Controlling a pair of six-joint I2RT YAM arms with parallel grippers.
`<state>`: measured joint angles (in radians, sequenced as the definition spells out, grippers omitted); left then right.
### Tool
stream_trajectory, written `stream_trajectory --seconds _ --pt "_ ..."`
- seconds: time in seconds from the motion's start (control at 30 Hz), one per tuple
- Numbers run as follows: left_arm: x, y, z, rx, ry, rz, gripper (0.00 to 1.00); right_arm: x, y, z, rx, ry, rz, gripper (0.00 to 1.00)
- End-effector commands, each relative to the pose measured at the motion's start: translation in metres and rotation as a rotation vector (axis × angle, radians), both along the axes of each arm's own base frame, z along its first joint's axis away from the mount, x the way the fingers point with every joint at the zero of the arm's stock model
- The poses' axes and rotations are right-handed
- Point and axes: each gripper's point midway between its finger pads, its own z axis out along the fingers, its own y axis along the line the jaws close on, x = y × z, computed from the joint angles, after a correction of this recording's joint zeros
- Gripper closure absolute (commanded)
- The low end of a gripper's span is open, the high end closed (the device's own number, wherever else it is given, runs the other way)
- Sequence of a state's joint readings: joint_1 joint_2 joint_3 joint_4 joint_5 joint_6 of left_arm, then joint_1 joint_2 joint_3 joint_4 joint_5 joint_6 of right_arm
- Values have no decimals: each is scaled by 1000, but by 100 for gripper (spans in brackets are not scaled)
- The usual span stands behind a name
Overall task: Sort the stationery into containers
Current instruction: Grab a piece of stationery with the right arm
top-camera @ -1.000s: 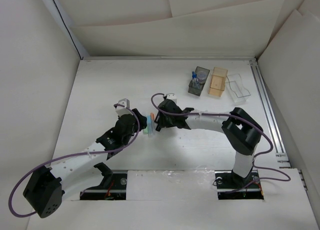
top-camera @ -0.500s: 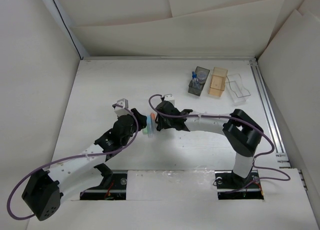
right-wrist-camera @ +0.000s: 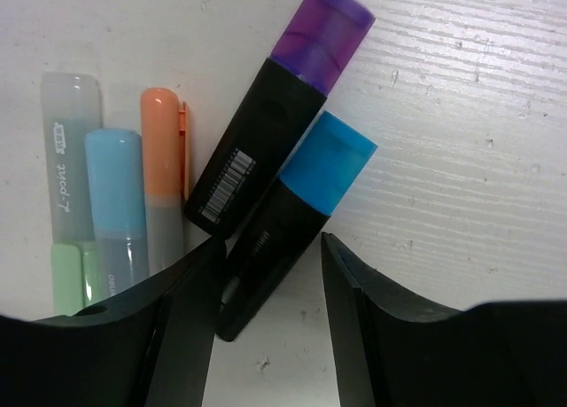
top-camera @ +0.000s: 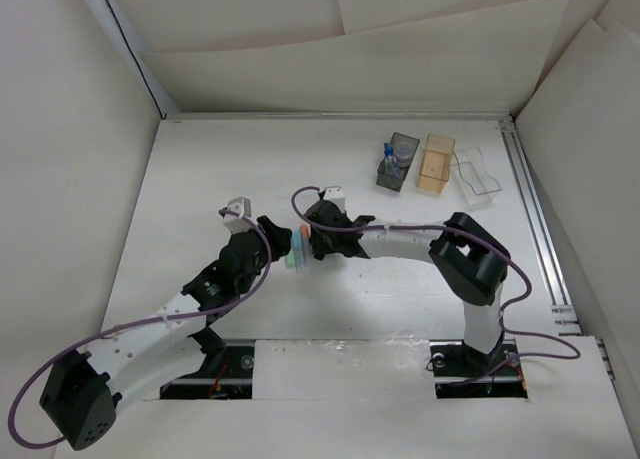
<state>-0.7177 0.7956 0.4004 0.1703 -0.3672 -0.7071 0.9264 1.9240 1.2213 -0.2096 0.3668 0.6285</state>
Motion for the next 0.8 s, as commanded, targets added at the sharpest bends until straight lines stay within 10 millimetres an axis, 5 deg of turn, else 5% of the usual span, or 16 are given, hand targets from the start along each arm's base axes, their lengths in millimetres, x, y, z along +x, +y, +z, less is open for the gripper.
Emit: stream_trajectory --seconds 0.0,0.53,0.7,0.77 --pt "0 3 -4 12 -5 2 59 10 12 17 32 -51 -9 47" --pt "-2 21 7 -12 -43 78 53 18 -35 -2 -35 -59 -124 49" --pt "-2 21 5 -5 -37 78 53 15 -36 8 -18 -65 -111 82" --pt "-2 21 5 -5 -37 78 53 14 -38 14 -6 -73 -111 84"
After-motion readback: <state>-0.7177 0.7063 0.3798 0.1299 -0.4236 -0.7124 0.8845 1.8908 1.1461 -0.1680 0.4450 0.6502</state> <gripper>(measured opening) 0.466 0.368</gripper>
